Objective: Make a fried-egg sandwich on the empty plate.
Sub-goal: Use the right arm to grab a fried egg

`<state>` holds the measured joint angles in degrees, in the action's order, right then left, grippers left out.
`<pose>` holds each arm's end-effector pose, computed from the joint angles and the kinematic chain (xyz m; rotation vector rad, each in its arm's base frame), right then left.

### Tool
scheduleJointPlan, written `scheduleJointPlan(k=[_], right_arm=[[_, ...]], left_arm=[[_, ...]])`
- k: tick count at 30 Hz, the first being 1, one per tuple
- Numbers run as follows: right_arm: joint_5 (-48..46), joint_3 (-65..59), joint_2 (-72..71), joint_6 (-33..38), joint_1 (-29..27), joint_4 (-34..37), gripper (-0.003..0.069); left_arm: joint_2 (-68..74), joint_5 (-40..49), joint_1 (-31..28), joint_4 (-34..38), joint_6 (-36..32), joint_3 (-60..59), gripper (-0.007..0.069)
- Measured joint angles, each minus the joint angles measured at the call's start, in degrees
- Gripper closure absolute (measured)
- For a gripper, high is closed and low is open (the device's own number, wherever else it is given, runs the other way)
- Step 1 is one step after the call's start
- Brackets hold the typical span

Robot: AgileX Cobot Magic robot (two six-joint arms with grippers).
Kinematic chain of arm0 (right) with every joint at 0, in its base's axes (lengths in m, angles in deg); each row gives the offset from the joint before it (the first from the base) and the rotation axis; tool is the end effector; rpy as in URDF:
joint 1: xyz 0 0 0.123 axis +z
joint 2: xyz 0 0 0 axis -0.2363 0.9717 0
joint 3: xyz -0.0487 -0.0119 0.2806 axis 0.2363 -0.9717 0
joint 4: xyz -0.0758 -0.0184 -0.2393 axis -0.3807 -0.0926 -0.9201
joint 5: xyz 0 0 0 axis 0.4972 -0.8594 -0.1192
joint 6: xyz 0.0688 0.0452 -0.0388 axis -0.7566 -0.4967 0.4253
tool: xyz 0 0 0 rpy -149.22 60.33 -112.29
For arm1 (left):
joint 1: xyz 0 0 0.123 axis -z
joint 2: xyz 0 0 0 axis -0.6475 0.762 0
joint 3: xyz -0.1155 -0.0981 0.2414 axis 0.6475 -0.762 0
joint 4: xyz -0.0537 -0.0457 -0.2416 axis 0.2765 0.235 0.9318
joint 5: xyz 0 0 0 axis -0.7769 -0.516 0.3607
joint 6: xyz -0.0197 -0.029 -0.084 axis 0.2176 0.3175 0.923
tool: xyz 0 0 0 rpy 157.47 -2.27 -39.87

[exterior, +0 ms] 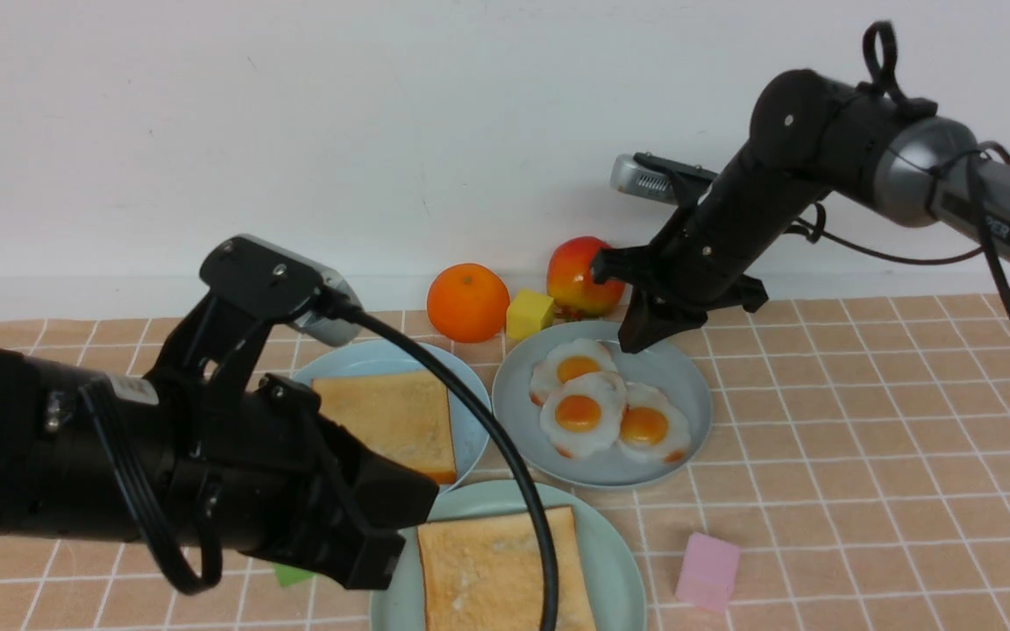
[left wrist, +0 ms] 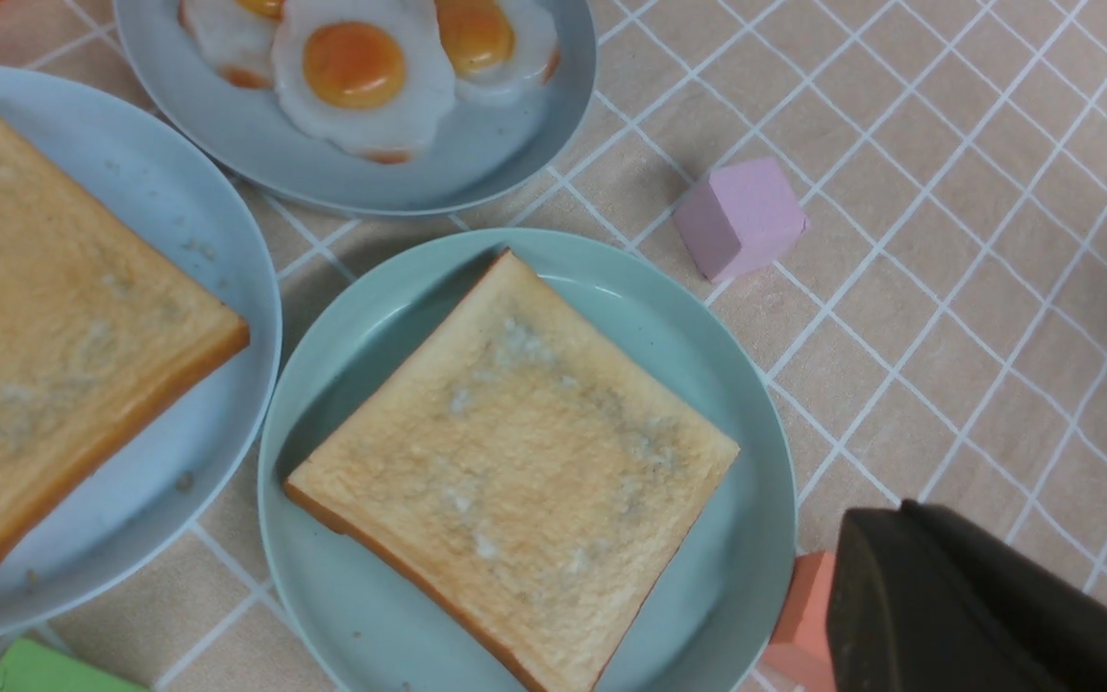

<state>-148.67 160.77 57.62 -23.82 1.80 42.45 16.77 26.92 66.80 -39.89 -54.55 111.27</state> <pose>0.4637 0.1632 0.2148 -0.1770 2.8120 0.6447 0.1942 -0.1348 0.2903 0.7478 2.2010 -0.6667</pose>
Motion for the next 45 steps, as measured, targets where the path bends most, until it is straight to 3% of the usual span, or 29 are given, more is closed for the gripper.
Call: scheduleJointPlan(k=[5,8,13,15,18,20,31,40,45], right_arm=[[-0.29,0.00,0.52,-2.35,0.00,-0.38,0.0623],[-0.16,0.00,1.46,-1.92,0.00,0.27,0.0535],[0.11,0.00,3.80,4.36,0.00,1.99,0.0356],[1.01,0.00,4.47,7.29,0.00,2.75,0.0312],[2.06,0.00,5.04,9.27,0.00,4.01,0.0301],[2.32,0.00,5.19,9.60,0.00,4.41,0.0305],[2.29,0.00,5.92,10.14,0.00,5.71,0.0468],[0.85,0.00,5.92,10.31,0.00,5.35,0.0657],[0.07,0.00,5.92,10.32,0.00,5.95,0.0673]], left_arm=[[0.00,0.07,0.00,0.01,0.00,0.00,0.0634],[0.00,0.13,0.00,0.06,0.00,0.00,0.0633],[0.00,0.20,0.00,0.06,0.00,0.00,0.0632],[0.00,0.20,0.00,0.06,0.00,0.00,0.0630],[0.40,0.20,0.00,0.16,0.00,0.00,0.0628],[0.61,0.26,0.00,0.16,0.00,0.00,0.0627],[1.14,0.51,0.00,0.23,0.05,0.00,0.0619],[1.14,1.03,0.00,0.23,0.05,0.00,0.0610],[1.14,1.14,0.00,0.23,0.05,0.00,0.0607]])
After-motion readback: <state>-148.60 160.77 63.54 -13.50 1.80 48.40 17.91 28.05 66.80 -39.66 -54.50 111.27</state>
